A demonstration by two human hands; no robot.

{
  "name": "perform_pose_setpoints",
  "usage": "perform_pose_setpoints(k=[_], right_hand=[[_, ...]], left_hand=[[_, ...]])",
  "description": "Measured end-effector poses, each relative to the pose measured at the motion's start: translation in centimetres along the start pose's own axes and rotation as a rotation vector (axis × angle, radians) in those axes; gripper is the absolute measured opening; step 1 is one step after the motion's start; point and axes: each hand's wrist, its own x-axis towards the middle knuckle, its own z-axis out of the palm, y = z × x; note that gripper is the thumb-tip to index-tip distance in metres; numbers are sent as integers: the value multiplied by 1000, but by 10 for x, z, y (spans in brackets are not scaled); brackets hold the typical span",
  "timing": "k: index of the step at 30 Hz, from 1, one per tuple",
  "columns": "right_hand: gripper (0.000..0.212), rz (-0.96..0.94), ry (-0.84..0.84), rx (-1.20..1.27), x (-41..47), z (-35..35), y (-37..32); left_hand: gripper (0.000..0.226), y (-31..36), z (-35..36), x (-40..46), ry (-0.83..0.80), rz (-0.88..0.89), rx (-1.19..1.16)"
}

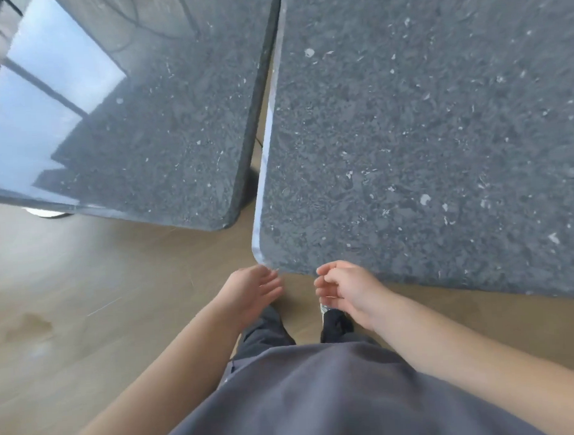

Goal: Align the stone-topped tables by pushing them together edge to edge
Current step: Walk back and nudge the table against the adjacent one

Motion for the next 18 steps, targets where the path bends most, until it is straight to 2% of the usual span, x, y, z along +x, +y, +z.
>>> perform_pose_setpoints(k=[3, 8, 12, 16, 18], right_hand=[[24, 88, 86, 167, 20, 7, 10], [19, 127, 241, 311, 45, 31, 26], [22, 186, 311, 503, 62, 50, 41], [32, 188, 388, 698, 74, 62, 51], [35, 176, 408, 778, 80, 67, 54]], left_hand=[[29, 8, -13, 33, 13, -119, -4], [1, 33, -37, 65, -73, -271, 53], [8, 51, -48, 91, -105, -298, 154], [12, 53, -49, 107, -267, -376, 81], [26, 44, -50, 116, -268, -371, 61]])
